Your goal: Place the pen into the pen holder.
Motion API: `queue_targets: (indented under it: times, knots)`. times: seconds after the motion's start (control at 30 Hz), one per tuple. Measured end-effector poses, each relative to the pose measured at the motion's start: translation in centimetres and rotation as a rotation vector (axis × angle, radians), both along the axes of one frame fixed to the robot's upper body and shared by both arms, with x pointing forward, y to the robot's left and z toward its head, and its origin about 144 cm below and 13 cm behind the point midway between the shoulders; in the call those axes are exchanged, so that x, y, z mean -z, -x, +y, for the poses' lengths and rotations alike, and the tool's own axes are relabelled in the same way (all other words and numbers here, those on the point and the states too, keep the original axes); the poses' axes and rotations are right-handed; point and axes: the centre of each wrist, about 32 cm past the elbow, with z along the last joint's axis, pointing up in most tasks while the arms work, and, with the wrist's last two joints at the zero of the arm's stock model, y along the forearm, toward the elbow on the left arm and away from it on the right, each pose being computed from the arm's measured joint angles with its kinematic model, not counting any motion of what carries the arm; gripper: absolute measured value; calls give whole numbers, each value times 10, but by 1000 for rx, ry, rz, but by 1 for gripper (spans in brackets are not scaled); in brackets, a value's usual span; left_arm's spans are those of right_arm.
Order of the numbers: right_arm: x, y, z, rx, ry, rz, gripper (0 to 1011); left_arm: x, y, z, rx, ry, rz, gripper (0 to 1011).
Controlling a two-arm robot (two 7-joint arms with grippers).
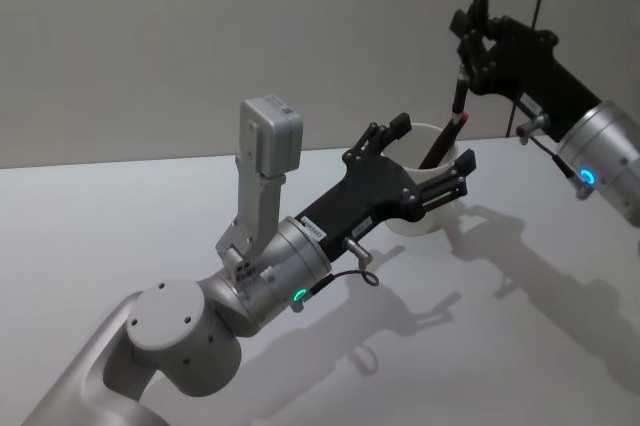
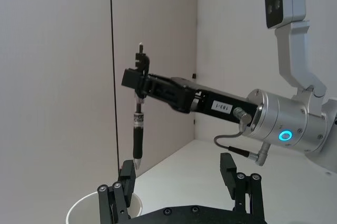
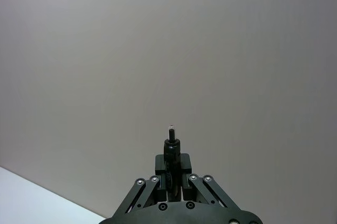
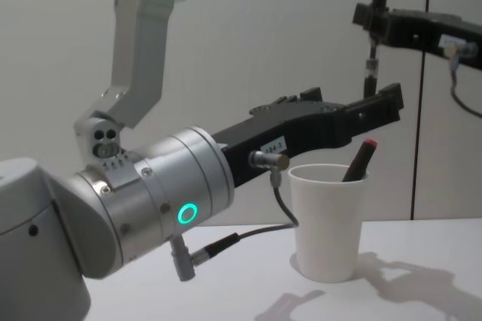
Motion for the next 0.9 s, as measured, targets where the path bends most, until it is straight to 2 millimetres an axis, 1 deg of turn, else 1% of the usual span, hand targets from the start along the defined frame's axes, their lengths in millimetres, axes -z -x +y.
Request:
queue_targets:
  times: [0.2, 0.47, 0.9]
  knots:
    - [5, -4, 3, 2, 53, -14, 147, 0, 0, 0, 0, 0, 0, 1001]
    - [19, -12, 9, -5, 111, -15, 148, 0, 0, 0, 0, 0, 0, 1001]
    - [36, -18, 16, -9, 162, 2, 147, 0, 0, 0, 0, 0, 0, 1001]
